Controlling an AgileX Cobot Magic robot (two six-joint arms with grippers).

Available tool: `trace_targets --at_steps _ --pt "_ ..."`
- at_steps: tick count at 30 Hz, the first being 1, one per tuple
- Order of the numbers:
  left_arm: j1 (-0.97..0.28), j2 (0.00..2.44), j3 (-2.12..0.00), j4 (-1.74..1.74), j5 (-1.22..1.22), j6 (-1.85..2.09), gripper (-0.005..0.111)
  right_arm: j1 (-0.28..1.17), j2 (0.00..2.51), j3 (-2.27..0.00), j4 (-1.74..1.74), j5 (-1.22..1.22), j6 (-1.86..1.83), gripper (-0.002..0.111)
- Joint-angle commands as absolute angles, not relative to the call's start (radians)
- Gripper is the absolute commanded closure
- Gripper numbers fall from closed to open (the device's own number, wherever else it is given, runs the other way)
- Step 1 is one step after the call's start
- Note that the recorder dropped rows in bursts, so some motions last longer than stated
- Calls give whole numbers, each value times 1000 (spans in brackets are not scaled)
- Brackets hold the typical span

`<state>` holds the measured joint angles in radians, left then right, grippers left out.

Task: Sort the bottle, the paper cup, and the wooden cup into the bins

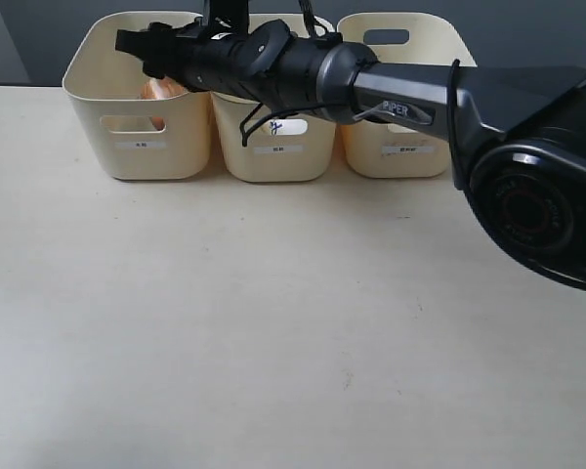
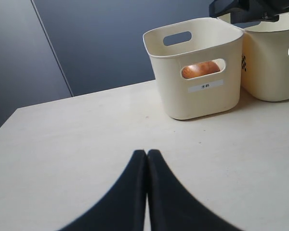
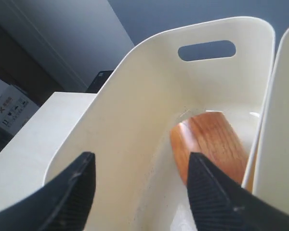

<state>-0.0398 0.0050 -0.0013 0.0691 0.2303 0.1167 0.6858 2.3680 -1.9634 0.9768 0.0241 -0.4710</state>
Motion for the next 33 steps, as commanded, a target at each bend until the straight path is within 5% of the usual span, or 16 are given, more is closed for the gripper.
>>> trace_targets --at_steps 1,33 --pt "-43 0 0 69 226 115 107 681 2359 -1968 969 48 -475 54" --pt "-43 0 0 69 226 115 107 675 1998 -1968 546 581 -439 54"
